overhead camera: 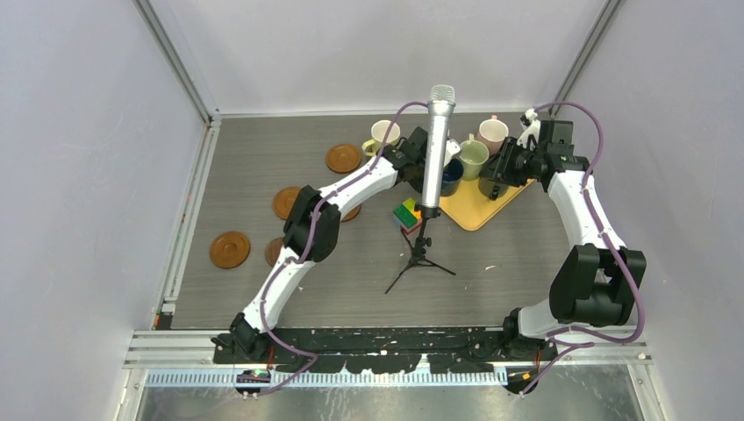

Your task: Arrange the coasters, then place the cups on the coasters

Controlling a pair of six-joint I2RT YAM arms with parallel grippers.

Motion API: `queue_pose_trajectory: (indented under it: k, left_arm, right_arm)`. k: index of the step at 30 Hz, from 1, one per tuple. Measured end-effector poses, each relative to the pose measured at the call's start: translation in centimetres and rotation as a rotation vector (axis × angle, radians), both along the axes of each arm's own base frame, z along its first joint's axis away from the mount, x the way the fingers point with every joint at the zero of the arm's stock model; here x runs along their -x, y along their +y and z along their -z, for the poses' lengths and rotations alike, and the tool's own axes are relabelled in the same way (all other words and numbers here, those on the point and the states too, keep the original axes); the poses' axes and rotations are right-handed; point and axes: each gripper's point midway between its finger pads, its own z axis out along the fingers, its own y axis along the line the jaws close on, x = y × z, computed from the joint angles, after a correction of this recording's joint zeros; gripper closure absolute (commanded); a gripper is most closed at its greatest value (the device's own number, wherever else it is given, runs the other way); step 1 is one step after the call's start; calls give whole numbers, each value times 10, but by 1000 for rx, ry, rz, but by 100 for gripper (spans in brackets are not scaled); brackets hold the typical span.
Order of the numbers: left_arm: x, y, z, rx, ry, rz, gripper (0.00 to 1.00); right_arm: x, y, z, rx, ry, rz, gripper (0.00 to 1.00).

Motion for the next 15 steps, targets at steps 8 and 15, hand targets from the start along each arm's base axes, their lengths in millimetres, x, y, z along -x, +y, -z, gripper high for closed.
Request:
queue_pose_trajectory:
  k: [8, 15]
  left_arm:
    - [13, 13, -6, 8, 31, -25, 100]
    - [10, 16, -42, 85, 18, -68, 100]
  right_arm:
    - [0, 0, 0, -2, 0, -2, 63]
    - [0, 0, 0, -6, 2, 4, 55]
